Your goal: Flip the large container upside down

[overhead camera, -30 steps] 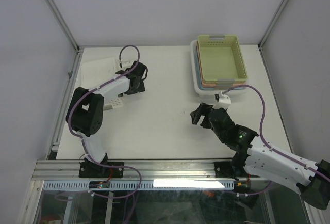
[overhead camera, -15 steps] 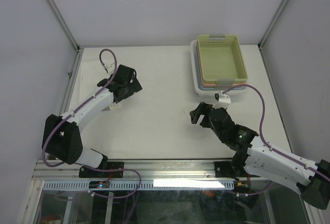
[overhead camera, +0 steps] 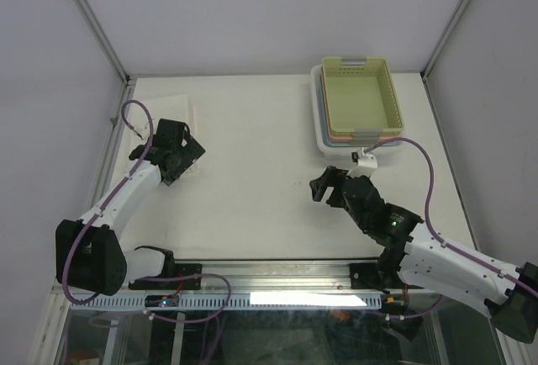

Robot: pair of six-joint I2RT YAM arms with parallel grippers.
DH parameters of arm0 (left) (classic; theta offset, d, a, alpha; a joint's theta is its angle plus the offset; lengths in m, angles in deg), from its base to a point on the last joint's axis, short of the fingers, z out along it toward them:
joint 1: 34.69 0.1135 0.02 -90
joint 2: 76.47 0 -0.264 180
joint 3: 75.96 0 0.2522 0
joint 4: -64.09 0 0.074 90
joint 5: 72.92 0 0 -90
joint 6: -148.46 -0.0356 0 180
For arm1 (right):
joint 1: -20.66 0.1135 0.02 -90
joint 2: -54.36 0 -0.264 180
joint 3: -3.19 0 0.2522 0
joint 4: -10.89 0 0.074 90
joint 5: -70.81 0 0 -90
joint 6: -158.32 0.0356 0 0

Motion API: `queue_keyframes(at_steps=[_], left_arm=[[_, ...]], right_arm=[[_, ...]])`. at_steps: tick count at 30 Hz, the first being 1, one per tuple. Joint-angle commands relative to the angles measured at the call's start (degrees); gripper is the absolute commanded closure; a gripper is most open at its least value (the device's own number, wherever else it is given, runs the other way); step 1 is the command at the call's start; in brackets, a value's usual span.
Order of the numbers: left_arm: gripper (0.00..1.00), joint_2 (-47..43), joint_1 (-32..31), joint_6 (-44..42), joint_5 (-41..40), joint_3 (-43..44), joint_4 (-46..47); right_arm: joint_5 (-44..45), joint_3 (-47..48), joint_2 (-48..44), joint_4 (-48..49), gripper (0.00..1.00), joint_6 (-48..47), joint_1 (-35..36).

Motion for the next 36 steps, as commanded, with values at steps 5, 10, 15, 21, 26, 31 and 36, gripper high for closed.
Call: queue_keyframes(at_steps=[5, 10, 15, 21, 26, 31, 36], left_arm=[[0.01, -0.49, 5.02, 4.38, 2.98, -3.96, 3.58], [0.01, 1.60, 7.24, 4.11, 1.43, -4.28, 5.32], [0.05, 4.25, 11.02, 3.13, 0.79, -2.38, 7.45], [0.08, 11.38, 15.20, -2.59, 1.89, 1.49, 13.67], [0.08, 18.69, 16.70, -6.51, 6.36, 8.38, 14.28], [0.08, 20.27, 16.50, -9.10, 9.66, 11.11, 14.11], [0.05, 16.33, 13.54, -10.84, 6.92, 10.19, 13.49]], right_arm=[[1.59, -0.81, -2.20, 3.04, 0.17, -1.05, -0.11], [1.72, -0.98, -2.73, 3.10, 0.17, -1.62, -0.11], [2.24, -0.88, -3.74, 2.11, 0.17, -2.36, -0.11], [2.73, -1.16, -4.70, 1.65, 0.16, -2.41, -0.11], [2.81, -1.30, -4.84, 1.41, 0.16, -2.14, -0.18], [3.45, -1.01, -5.38, 0.42, 0.16, -1.94, -0.19], [3.72, -1.06, -5.07, 0.88, 0.16, -2.02, -0.20]])
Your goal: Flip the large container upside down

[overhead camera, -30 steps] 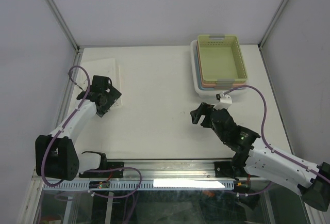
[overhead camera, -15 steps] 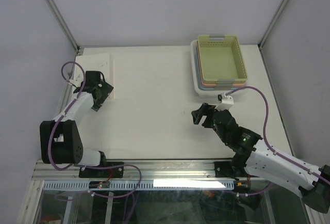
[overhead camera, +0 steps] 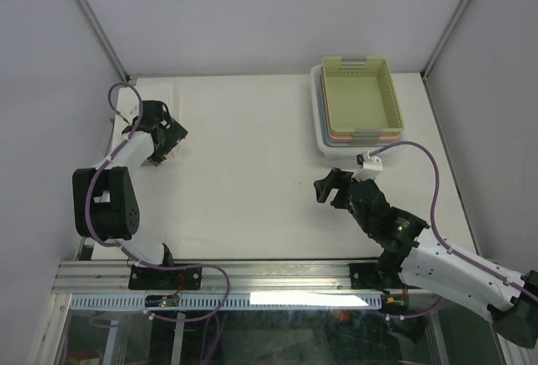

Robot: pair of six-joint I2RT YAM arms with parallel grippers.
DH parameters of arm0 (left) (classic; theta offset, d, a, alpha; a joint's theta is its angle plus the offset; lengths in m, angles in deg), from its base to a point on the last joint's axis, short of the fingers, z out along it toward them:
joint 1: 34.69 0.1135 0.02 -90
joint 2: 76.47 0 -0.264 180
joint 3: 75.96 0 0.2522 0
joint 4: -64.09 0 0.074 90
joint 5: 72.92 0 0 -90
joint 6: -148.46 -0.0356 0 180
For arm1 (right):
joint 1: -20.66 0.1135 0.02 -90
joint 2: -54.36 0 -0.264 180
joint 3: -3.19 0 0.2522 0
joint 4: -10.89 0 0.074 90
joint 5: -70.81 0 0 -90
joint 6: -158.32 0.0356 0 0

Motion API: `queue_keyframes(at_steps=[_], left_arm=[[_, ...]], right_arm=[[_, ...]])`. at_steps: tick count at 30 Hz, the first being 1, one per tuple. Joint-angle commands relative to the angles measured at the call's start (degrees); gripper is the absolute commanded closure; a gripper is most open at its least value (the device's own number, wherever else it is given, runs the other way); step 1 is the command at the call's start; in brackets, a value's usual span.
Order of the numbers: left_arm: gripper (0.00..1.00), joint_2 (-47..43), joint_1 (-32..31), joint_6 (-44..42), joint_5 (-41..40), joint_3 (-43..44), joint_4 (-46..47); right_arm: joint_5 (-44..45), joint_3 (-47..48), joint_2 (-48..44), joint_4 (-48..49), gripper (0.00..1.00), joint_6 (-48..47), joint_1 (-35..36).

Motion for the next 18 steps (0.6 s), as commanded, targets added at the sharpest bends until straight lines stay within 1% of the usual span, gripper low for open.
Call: queue_keyframes(at_steps=[1, 5, 8, 11, 16, 18], left_arm=[[0.04, -5.48, -3.24, -3.33, -1.63, 1.76, 0.79], [0.01, -7.00, -7.29, -4.48, -9.68, 3.42, -1.18], [0.01, -6.48, -5.55, -2.90, -11.62, 4.54, -3.30], [0.01, -6.67, -1.59, -0.32, -8.39, 3.85, -3.65], [0.01, -7.82, 2.97, 3.57, -5.48, 1.59, -1.43], [0.01, -7.59, 5.73, 4.55, -3.39, 0.85, 0.34]], right_arm=[[2.27, 0.66, 0.06, 1.79, 0.16, -0.13, -0.17], [1.56, 1.03, 1.47, 2.65, 0.16, -0.05, -0.17], [1.28, 1.50, 2.08, 3.06, 0.16, -0.05, -0.17], [1.31, 1.80, 1.95, 2.81, 0.16, -0.30, -0.17], [2.16, 1.91, 0.74, 1.66, 0.16, -0.69, -0.17], [2.31, 1.98, 0.39, 1.31, 0.16, -0.55, -0.17]])
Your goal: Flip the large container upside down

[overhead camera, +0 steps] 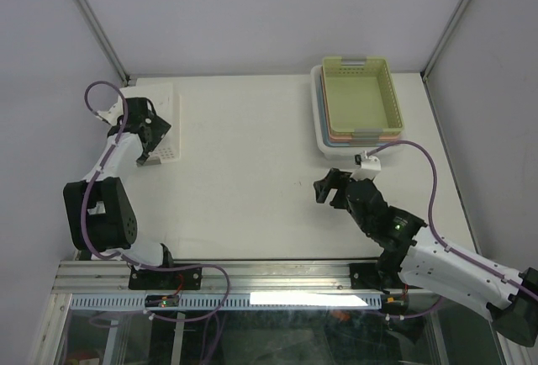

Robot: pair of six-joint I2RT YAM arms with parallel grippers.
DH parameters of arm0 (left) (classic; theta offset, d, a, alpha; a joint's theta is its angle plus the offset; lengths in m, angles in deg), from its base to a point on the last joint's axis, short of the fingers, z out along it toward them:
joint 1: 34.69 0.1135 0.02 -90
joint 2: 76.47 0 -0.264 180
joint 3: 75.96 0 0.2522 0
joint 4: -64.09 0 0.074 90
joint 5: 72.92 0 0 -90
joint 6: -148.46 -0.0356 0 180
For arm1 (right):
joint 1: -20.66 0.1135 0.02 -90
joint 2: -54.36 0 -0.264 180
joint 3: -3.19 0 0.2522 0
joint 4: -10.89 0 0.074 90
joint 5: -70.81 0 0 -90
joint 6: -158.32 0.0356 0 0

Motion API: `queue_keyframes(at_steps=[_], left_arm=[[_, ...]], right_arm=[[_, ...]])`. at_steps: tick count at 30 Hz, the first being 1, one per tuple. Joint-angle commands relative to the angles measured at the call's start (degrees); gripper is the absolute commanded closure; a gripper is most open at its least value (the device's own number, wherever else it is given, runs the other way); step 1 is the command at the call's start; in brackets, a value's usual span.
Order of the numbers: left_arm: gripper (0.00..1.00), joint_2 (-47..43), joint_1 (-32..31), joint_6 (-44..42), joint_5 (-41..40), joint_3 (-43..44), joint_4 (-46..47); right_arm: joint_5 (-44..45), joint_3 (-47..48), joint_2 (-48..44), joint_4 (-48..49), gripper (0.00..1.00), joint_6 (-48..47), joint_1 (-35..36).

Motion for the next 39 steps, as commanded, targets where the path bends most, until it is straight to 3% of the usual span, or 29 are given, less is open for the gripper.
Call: queue_keyframes(at_steps=[1, 8, 20, 25, 28, 30, 34, 36, 39], left_arm=[[0.01, -2.41, 4.26, 3.74, 4.45, -1.23, 4.05], [0.01, 0.68, 7.14, -0.48, 8.16, -0.74, 10.62], [0.01, 8.56, 7.14, -7.61, 13.77, 8.08, 13.45], [0.01, 6.10, 6.08, -7.82, 19.64, 10.07, 12.84], [0.01, -0.31, -0.17, -9.25, 16.76, 9.27, 9.96], [0.01, -5.04, -6.09, -10.49, 8.49, 9.13, 7.25], [0.01, -10.47, -15.73, -12.74, 5.19, 9.20, 3.93], [0.01, -11.31, -21.38, -13.22, 3.59, 8.69, 2.56], [0.01, -11.61, -29.95, -13.41, 2.86, 6.61, 2.04]], right_arm=[[2.00, 1.94, -1.58, 1.00, 0.16, -0.19, -0.13], [2.25, 1.95, -3.02, -0.20, 0.16, 0.45, -0.18], [1.54, 4.08, -1.80, -0.26, 0.16, -0.35, -0.12], [0.93, 7.60, 0.85, -0.01, 0.15, -3.38, -0.16], [0.92, 11.96, 4.56, -0.47, 0.14, -4.93, -0.20], [1.05, 16.39, 8.14, -1.88, 0.14, -7.30, -0.18], [5.38, 28.80, 15.88, -8.99, 0.08, -9.61, -2.54], [1.32, 33.91, 19.34, -10.08, 0.10, -11.77, -8.17], [-12.56, 38.81, 24.47, -8.63, 0.14, -14.06, -20.11]])
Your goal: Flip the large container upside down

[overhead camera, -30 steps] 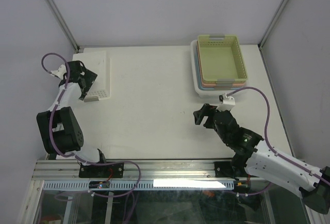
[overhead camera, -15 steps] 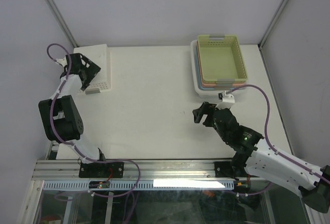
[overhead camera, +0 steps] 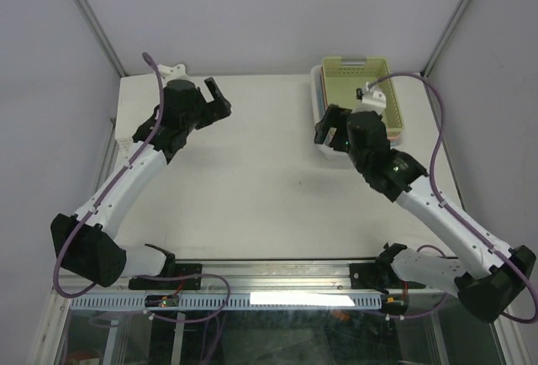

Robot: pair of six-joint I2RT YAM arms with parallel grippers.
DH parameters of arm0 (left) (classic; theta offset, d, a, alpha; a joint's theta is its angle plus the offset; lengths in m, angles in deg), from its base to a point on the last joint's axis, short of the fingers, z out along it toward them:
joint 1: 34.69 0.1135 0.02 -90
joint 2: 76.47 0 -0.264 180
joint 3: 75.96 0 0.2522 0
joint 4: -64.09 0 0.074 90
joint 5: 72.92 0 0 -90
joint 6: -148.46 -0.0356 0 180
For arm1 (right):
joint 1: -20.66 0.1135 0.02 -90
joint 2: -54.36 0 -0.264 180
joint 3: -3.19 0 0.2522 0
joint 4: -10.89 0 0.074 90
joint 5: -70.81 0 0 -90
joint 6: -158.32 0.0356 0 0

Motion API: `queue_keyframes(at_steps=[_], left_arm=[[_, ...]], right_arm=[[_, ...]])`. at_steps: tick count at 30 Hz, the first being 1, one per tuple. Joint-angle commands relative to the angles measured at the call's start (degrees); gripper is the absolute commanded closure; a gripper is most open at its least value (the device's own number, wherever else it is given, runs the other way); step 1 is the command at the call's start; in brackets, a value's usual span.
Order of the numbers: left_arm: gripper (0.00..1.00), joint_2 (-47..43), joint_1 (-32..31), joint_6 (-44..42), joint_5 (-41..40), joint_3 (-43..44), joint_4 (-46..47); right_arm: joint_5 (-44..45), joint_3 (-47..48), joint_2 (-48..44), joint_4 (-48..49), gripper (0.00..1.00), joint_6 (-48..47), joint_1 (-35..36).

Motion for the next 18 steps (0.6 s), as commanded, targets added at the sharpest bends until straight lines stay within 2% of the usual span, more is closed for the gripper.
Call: queue_keyframes(at_steps=[1, 4, 11, 13, 18], left_arm=[[0.01, -0.18, -8.60, -1.85, -3.50, -1.87, -2.70], [0.01, 1.10, -14.68, 0.39, -1.75, -3.88, -1.68], [0.01, 9.72, -26.62, 3.49, 0.41, -4.22, 0.21], [0.01, 10.79, -27.80, 3.75, 0.98, -3.86, 0.44], [0.01, 9.97, -28.06, 3.39, 0.53, -4.50, 0.98]], right_arm=[[-13.45, 8.23, 6.14, -0.29, 0.16, -5.01, -13.67], [-18.89, 14.22, 14.38, -2.10, 0.26, -7.82, -18.34], [-23.11, 27.74, 32.33, -6.37, 0.34, -12.18, -19.92], [-21.83, 30.21, 35.29, -6.49, 0.47, -12.33, -20.04], [-18.34, 34.00, 39.61, -7.97, 0.69, -12.87, -20.23]])
